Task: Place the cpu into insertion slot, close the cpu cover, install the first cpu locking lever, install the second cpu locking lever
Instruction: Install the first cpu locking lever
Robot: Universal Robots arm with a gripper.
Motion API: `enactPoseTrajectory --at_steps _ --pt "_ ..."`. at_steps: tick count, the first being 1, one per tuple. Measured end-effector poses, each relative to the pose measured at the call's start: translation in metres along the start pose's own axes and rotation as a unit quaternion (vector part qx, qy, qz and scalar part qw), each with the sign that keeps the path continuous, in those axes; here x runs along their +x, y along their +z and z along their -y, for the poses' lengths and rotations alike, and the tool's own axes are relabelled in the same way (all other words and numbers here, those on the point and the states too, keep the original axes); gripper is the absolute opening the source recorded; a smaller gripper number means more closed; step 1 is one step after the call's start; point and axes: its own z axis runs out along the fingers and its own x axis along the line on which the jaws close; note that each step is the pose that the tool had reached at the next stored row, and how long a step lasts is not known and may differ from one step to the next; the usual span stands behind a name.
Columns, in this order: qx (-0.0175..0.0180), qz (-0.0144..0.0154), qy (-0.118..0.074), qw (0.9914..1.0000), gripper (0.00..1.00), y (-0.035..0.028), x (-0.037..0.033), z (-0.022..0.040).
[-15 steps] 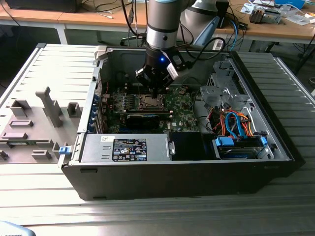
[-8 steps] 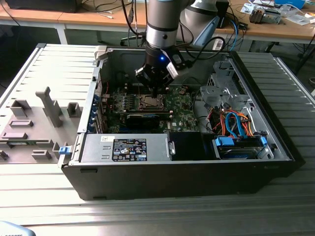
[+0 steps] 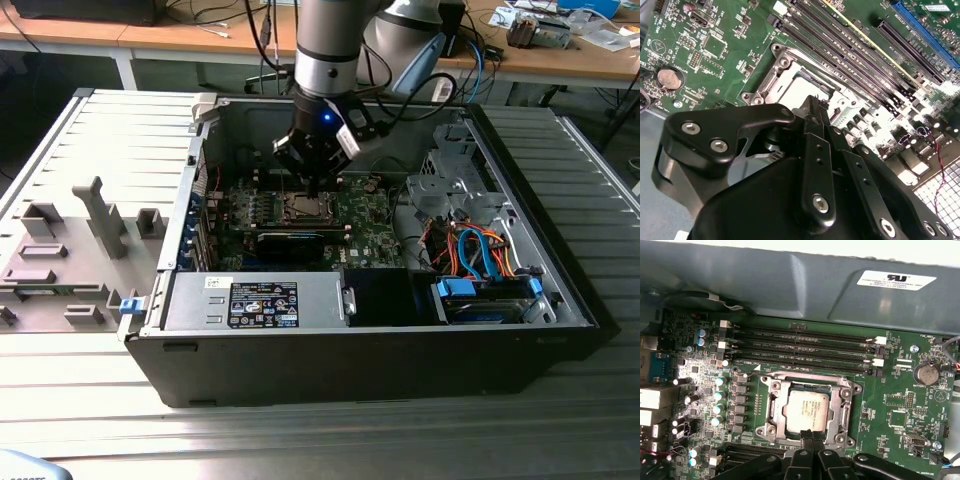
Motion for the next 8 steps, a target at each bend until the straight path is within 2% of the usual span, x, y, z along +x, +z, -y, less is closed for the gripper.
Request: enactPoseTrajectory --at_steps 8 --pt "0.0 0.0005 0.0 1.0 0.11 0.0001 0.0053 -0.0006"
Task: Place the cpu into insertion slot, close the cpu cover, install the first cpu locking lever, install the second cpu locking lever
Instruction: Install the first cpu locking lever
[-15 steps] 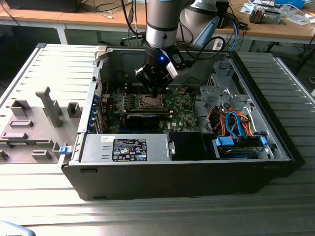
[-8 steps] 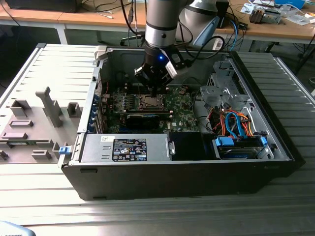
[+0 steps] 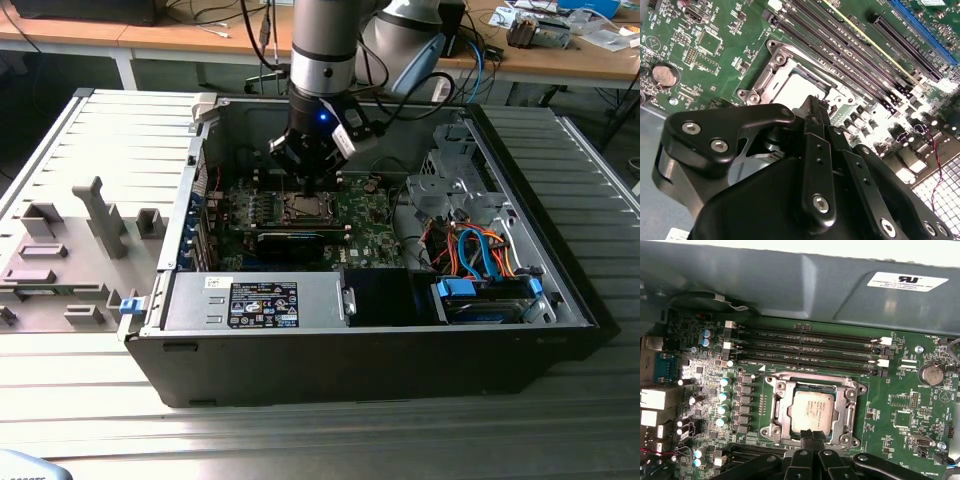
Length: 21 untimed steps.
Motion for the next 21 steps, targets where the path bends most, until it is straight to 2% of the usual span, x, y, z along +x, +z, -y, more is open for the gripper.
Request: enactPoseTrajectory --at_steps 10,21 --pt "0.0001 0.0004 0.0 1.0 0.11 0.0002 0.0067 -0.0008" --pt "0.0001 0.001 0.0 1.0 0.11 0.0006 0.0196 -0.0026"
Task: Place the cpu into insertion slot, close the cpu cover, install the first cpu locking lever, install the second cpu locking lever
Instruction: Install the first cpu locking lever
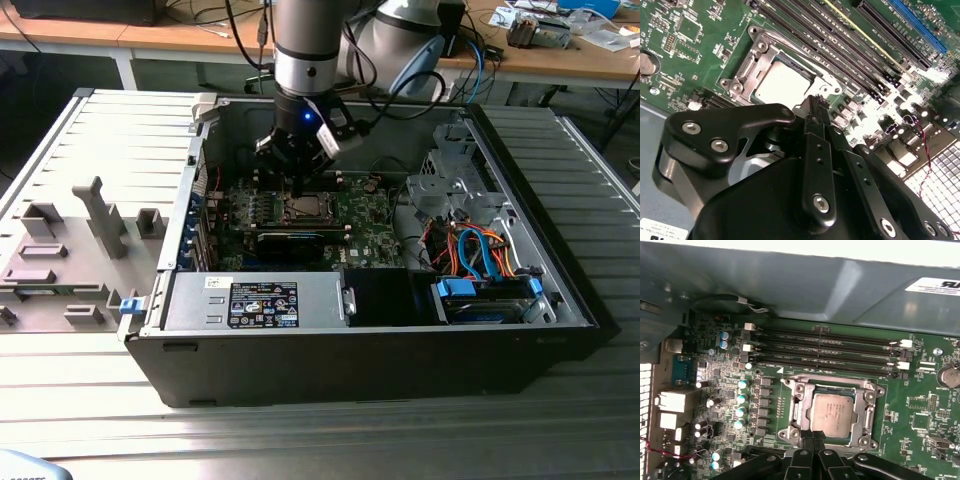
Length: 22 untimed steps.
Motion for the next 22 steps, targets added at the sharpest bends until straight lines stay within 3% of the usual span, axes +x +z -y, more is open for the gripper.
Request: enactPoseTrajectory --at_steps 12,22 --pt "0.0 0.0001 0.0 1.0 0.11 0.0003 0.0113 -0.0029" --pt "0.0 0.0 0.0 1.0 0.11 0.0003 0.0167 -0.0058"
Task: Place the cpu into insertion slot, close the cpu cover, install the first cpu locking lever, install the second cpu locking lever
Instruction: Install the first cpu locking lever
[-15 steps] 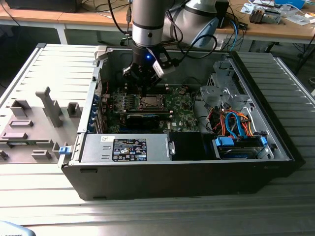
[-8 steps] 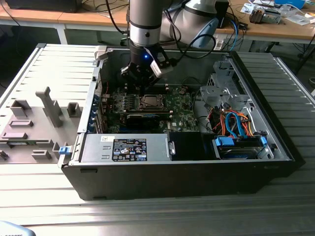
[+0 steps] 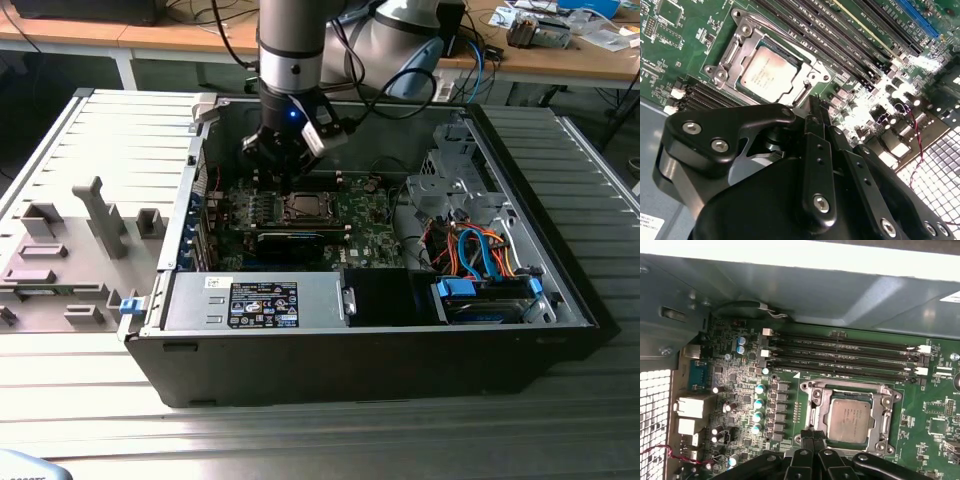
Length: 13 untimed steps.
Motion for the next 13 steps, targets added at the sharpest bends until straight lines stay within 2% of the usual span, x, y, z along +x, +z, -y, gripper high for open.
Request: enactPoseTrajectory --at_steps 4,7,13 --pt "0.0 0.0 0.0 1.0 0.11 0.0 0.0044 -0.0032" --pt "0.0 0.0 0.0 1.0 0.11 -0.0002 0.005 -0.0069" --pt "0.0 0.001 0.0 1.0 0.11 -0.0039 0.008 -0.0125"
